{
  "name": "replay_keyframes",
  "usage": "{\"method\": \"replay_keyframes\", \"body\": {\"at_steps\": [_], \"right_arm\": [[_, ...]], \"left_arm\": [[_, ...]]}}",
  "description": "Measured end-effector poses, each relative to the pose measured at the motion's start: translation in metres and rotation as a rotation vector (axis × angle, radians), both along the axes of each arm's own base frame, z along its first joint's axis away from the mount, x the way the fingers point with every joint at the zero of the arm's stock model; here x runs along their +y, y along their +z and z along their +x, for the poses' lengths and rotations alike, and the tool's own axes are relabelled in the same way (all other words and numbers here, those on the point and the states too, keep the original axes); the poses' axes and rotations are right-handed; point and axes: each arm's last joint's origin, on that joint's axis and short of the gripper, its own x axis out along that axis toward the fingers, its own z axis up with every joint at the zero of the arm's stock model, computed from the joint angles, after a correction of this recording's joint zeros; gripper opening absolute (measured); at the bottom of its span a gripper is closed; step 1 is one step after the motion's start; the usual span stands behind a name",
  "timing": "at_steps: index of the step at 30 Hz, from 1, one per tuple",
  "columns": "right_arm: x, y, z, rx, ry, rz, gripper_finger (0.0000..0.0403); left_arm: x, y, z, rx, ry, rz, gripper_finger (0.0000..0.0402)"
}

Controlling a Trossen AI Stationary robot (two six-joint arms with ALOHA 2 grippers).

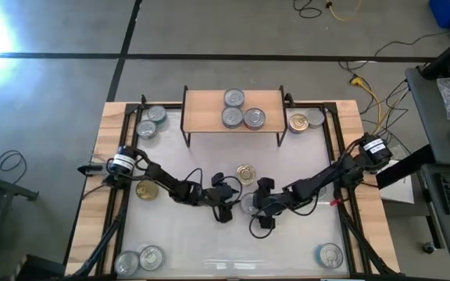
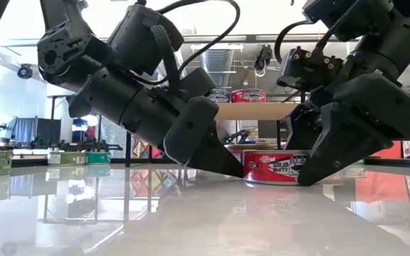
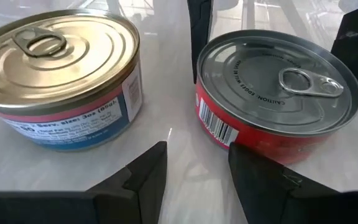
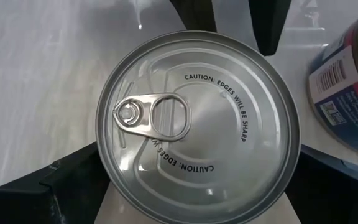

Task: Stack canned seafood by type on shelf
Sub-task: Put the red tuna can on the shelf

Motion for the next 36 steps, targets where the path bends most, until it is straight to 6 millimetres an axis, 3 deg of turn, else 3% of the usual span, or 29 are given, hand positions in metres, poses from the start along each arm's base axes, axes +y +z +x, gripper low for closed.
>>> {"method": "replay_keyframes", "body": {"at_steps": [6, 14, 19, 25, 29, 33, 36], "right_arm": [[-0.001, 0.002, 0.002, 0.005, -0.002, -0.004, 0.0399], [-0.001, 0.002, 0.002, 0.005, -0.002, -0.004, 0.0364], [-0.003, 0.013, 0.001, 0.007, -0.008, -0.001, 0.0363], [-0.006, 0.056, -0.007, -0.013, -0.003, 0.022, 0.0363], [-0.016, 0.105, -0.012, -0.040, -0.005, 0.008, 0.0363], [-0.041, 0.158, -0.016, -0.101, -0.056, -0.114, 0.0363], [-0.071, 0.190, -0.019, -0.123, -0.112, -0.231, 0.0363]], "left_arm": [[0.000, 0.001, 0.001, -0.001, 0.004, 0.011, 0.0160], [0.001, 0.000, 0.001, 0.003, 0.001, 0.025, 0.0160], [0.004, 0.004, -0.006, -0.008, 0.009, 0.025, 0.0160], [0.009, 0.026, -0.043, -0.010, 0.001, 0.023, 0.0160], [0.016, 0.046, -0.074, -0.060, 0.005, -0.005, 0.0160], [0.022, 0.055, -0.098, -0.088, 0.012, -0.012, 0.0160], [0.024, 0.060, -0.107, -0.133, 0.010, -0.012, 0.0160]]}}
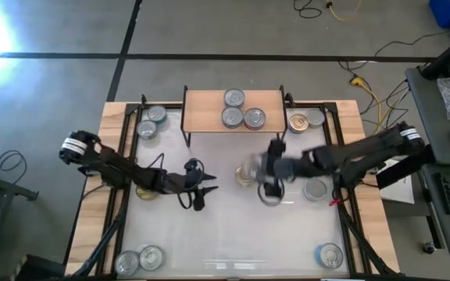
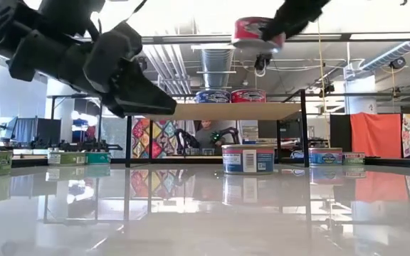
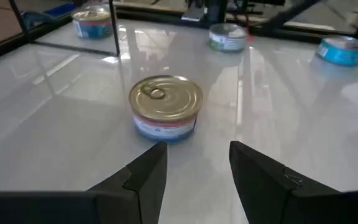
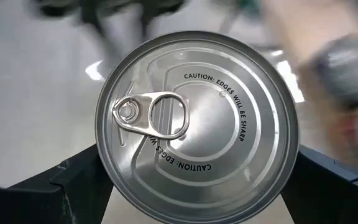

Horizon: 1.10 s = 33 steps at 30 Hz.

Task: Stack canned seafood by type on shelf
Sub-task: Put the red tuna can on the shelf

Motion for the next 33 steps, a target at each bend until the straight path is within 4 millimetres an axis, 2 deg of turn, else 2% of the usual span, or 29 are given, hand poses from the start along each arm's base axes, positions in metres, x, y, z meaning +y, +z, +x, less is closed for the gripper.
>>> {"method": "replay_keyframes", "body": {"at_steps": [4, 8, 13, 19, 22, 25, 33], "right_arm": [[-0.054, 0.030, 0.000, -0.016, -0.106, -0.123, 0.0363], [-0.114, 0.045, -0.005, 0.012, -0.195, -0.196, 0.0363], [-0.186, 0.046, -0.012, 0.015, -0.211, -0.117, 0.0363], [-0.251, 0.033, -0.009, 0.076, -0.187, -0.060, 0.0363], [-0.273, 0.024, -0.007, 0.130, -0.186, -0.006, 0.0363], [-0.287, 0.017, -0.005, 0.161, -0.184, 0.036, 0.0364], [-0.293, 0.001, -0.002, 0.242, -0.167, 0.100, 0.0374]], "left_arm": [[0.001, -0.001, -0.004, 0.004, -0.014, 0.038, 0.0160], [0.002, -0.004, -0.006, 0.027, -0.015, 0.059, 0.0160], [0.004, -0.005, -0.006, 0.031, 0.007, 0.079, 0.0160], [0.010, 0.005, -0.001, 0.000, 0.043, 0.112, 0.0160], [0.013, 0.010, 0.001, -0.012, 0.048, 0.140, 0.0160], [0.016, 0.014, 0.002, -0.018, 0.051, 0.166, 0.0160], [0.023, 0.017, 0.003, -0.024, 0.072, 0.176, 0.0160]]}}
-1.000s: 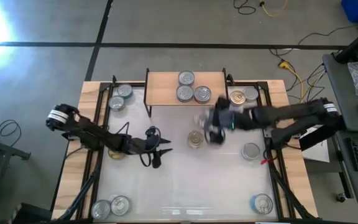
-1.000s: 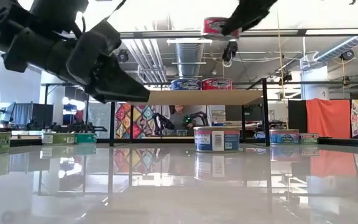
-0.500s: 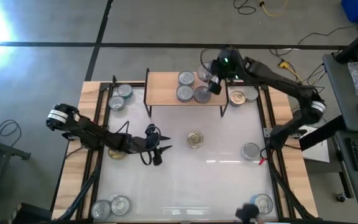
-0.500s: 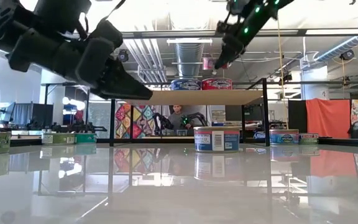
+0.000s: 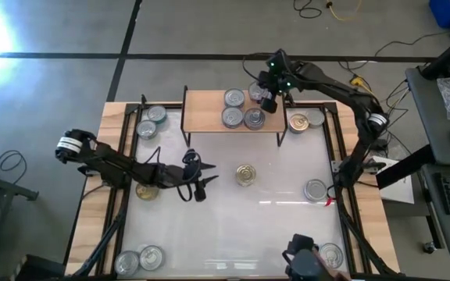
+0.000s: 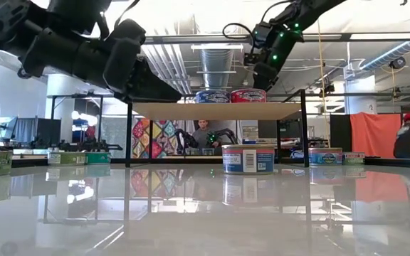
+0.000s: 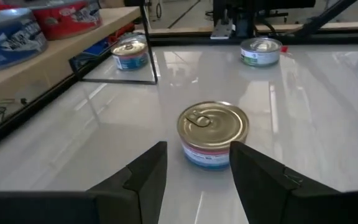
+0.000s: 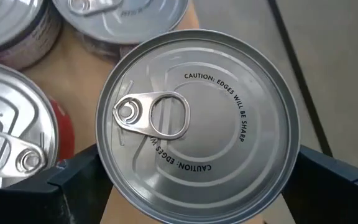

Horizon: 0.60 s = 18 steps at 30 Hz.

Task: Stack canned seafood by type on shelf
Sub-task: Put the red tuna can on the shelf

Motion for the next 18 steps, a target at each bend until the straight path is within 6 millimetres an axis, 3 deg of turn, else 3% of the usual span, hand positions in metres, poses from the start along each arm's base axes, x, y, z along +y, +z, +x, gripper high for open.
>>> {"method": "replay_keyframes", "body": {"at_steps": [12, 18], "right_arm": [[0.003, -0.001, 0.002, 0.009, 0.024, 0.011, 0.0398], [0.005, 0.000, 0.005, 0.008, 0.064, -0.026, 0.0399]], "left_arm": [[0.022, 0.031, -0.004, -0.078, 0.051, 0.114, 0.0160], [0.039, 0.051, 0.007, -0.136, 0.060, 0.122, 0.0160]]}}
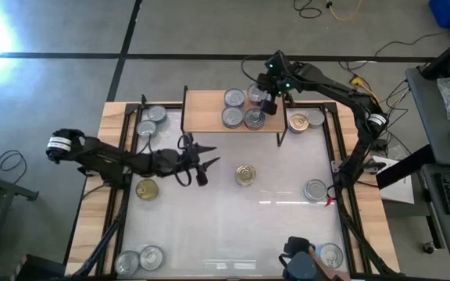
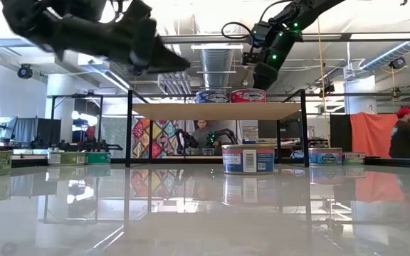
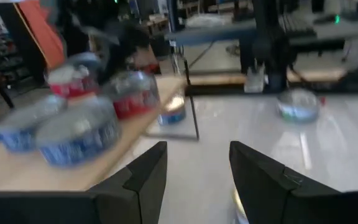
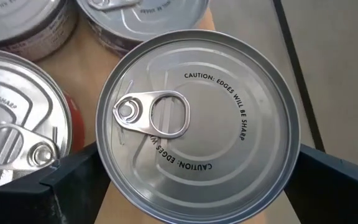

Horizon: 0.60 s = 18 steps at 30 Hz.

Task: Stack canned seafood by type on shelf
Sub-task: Put the red tuna can on the shelf

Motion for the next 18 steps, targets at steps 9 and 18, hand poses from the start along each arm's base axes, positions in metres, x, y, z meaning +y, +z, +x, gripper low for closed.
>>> {"method": "replay_keyframes", "body": {"at_steps": [9, 18], "right_arm": [[-0.002, -0.003, 0.004, 0.001, 0.023, -0.016, 0.0400], [-0.004, -0.006, 0.005, 0.004, 0.021, -0.012, 0.0400]], "left_arm": [[0.083, 0.085, 0.042, 0.079, -0.109, 0.006, 0.0160], [0.187, 0.105, 0.087, 0.196, -0.056, -0.142, 0.0148]]}}
